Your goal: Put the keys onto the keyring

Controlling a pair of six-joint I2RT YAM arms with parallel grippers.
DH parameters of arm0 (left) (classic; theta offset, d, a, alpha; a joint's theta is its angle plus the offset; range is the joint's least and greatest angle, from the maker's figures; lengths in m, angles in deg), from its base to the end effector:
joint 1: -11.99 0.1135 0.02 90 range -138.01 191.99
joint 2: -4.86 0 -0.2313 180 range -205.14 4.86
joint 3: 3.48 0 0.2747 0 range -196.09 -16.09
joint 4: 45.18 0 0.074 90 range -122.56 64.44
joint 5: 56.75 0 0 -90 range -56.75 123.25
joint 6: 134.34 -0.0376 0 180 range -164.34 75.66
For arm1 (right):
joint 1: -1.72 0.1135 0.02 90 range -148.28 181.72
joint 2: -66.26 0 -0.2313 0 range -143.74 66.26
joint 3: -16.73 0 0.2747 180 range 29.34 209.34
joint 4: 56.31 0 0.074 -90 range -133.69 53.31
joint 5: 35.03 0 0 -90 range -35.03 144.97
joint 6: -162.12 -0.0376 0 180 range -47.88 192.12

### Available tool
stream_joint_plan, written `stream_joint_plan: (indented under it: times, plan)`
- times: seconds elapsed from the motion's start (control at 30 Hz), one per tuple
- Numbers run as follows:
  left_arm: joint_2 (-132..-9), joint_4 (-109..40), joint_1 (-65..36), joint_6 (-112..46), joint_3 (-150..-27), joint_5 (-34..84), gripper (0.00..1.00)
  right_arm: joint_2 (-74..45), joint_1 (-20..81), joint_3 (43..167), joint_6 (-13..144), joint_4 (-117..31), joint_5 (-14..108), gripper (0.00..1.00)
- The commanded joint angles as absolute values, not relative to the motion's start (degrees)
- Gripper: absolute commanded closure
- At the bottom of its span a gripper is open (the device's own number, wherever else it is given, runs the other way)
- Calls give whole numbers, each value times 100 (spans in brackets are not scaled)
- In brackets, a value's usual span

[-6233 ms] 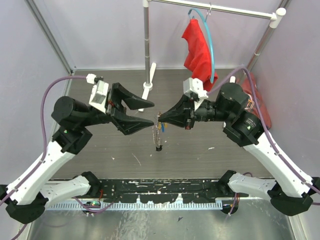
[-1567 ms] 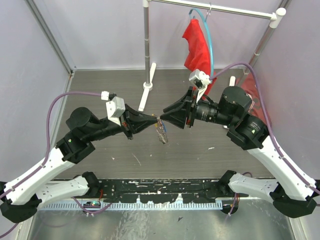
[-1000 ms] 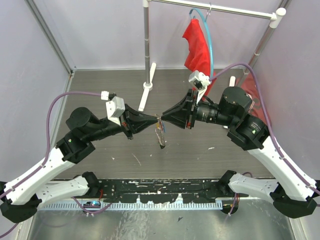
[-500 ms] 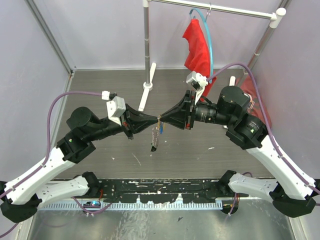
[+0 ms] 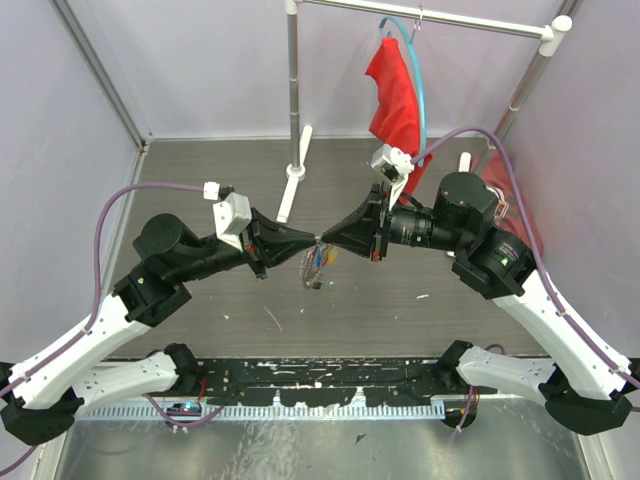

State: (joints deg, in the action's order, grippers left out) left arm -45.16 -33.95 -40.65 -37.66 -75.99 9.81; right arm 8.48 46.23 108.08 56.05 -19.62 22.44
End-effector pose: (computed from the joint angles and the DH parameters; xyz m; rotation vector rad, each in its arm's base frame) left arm 0.1287 -0.1932 0.4170 0.8995 1.1864 -1.1307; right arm 0.1506 0.1764 0.4553 -0.8781 1.5416 1.2476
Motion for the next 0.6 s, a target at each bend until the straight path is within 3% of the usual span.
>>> stream_joint_plan:
  times: [0.0,0.57]
  plan:
    - [-4420,-3740,-4065,-3784,-7771,1000,100,872,4619,10911,5681,-2034,2239,98]
    - [-4374,-3707,-4070,-3819,-7762,1065,100,884,4619,10939,5793,-1848,2387,99]
